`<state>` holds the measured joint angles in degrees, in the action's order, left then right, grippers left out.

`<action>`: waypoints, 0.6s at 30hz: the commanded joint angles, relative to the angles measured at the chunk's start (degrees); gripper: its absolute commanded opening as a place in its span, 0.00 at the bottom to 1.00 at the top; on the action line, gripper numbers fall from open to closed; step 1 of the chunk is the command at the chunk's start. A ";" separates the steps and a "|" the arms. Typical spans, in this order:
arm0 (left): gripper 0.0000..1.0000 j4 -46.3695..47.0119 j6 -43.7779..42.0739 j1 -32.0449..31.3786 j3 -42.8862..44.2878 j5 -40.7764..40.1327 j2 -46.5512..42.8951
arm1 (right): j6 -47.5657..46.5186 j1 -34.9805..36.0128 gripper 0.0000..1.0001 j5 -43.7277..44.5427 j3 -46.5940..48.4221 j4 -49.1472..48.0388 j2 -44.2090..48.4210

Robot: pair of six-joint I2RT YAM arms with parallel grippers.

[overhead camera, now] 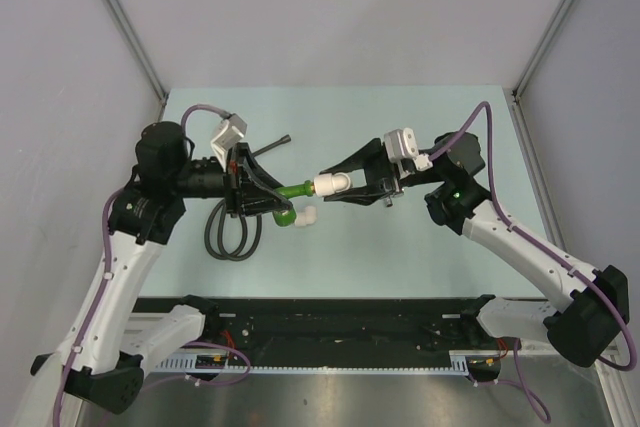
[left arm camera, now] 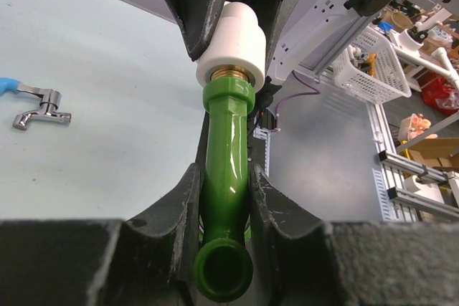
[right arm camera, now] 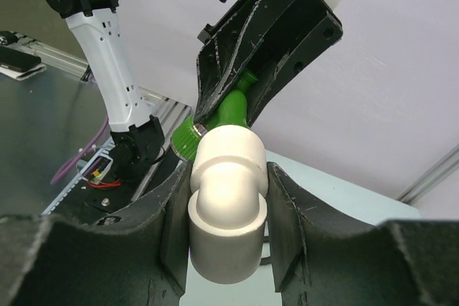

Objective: Install the water faucets

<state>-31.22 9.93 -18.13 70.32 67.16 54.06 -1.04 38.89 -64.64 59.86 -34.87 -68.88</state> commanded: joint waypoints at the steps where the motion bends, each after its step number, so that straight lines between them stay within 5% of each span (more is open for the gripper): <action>1: 0.00 4.15 -5.36 -0.24 2.19 -3.26 -0.27 | 5.69 2.24 0.00 -1.98 0.88 -1.77 -0.64; 18: 0.00 8.55 -7.74 -0.77 -0.98 -8.44 -2.30 | 17.38 2.24 0.00 0.04 0.88 -10.48 -2.31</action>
<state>-28.49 6.44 -18.46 69.63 64.42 51.68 12.82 38.92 -62.98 59.86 -43.46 -71.07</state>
